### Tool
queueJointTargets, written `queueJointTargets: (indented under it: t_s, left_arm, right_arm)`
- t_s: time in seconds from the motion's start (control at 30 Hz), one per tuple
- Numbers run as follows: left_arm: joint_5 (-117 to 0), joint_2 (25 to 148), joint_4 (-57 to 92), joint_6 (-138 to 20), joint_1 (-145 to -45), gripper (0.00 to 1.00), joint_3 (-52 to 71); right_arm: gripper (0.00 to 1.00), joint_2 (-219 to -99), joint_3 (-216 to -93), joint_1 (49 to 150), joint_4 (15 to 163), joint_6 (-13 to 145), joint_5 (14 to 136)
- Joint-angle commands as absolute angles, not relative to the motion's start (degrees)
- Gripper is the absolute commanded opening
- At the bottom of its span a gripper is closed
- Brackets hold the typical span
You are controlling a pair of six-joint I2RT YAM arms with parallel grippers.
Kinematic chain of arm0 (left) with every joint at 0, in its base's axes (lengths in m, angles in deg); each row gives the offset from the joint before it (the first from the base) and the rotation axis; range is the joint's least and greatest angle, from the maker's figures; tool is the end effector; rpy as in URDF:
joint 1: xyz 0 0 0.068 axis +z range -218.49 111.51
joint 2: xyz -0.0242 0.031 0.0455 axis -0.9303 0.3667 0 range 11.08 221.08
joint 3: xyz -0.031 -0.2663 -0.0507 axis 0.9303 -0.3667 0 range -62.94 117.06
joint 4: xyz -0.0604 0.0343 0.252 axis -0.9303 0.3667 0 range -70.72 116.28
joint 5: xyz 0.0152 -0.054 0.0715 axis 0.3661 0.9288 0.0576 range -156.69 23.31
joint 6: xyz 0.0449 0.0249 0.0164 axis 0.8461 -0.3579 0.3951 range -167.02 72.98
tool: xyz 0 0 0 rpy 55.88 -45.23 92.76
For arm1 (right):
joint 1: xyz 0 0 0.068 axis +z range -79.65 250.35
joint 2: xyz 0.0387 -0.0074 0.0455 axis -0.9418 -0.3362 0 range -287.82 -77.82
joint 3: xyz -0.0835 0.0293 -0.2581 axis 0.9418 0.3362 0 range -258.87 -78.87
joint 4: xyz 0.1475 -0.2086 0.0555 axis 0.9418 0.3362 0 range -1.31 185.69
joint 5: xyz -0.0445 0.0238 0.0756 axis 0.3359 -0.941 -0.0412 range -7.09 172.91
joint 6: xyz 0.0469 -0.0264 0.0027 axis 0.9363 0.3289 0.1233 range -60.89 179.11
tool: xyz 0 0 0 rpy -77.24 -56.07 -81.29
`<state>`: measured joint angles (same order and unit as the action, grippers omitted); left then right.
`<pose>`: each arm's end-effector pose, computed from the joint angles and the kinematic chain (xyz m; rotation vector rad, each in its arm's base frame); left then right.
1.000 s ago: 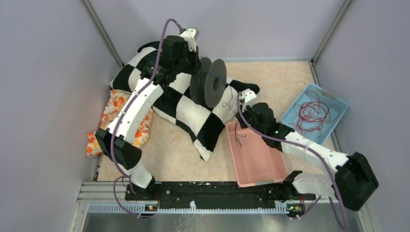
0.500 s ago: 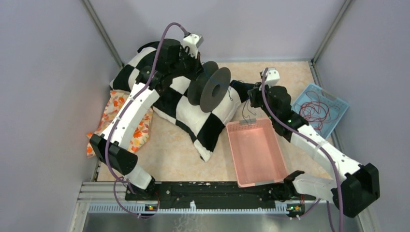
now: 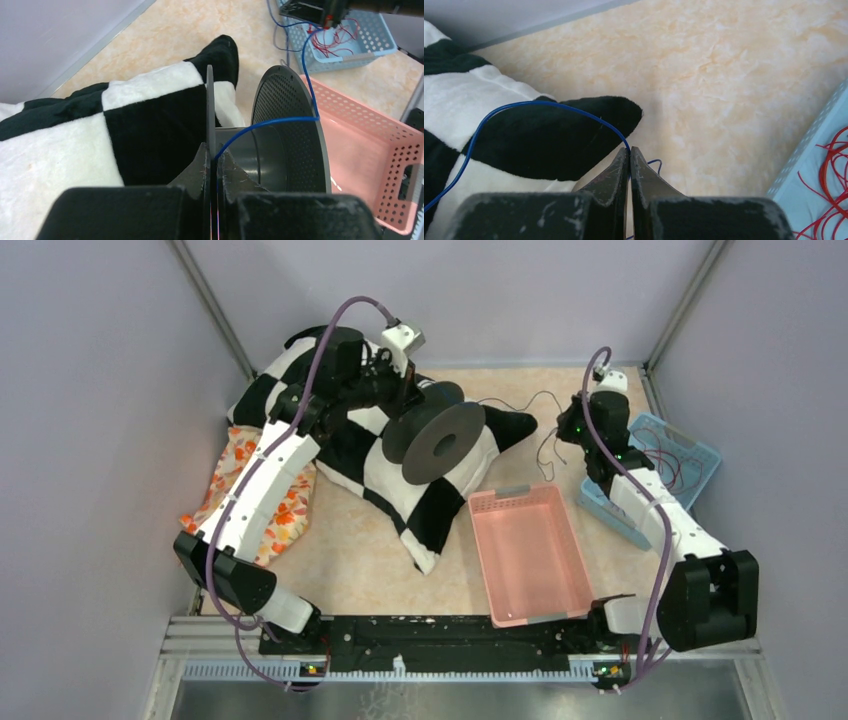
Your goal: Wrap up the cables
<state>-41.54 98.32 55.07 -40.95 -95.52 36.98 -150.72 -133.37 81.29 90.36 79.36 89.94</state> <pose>0.2877 -0.1638 0.4478 0.8407 1.8086 -0.6699 0.2918 0.0520 0.3079 0.2386 1.9113 0.2480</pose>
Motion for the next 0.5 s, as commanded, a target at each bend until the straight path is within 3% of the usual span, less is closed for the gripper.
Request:
queueJointTargets:
  t_s: [0.0, 0.17, 0.47]
  left_arm:
    - [-31.38, 93.59, 51.92, -40.14, -95.43, 0.00, 35.21]
    - [-21.16, 91.71, 48.32, -39.96, -95.17, 0.00, 34.25]
    - [-20.19, 89.39, 35.11, -50.39, -89.27, 0.00, 31.69]
  right_arm:
    - [0.00, -152.09, -136.77, 80.89, 91.99, 79.85, 85.79]
    - [0.00, -152.23, -136.05, 80.81, 92.32, 78.74, 83.89]
    - [0.00, -148.70, -132.31, 80.82, 92.85, 79.35, 83.03]
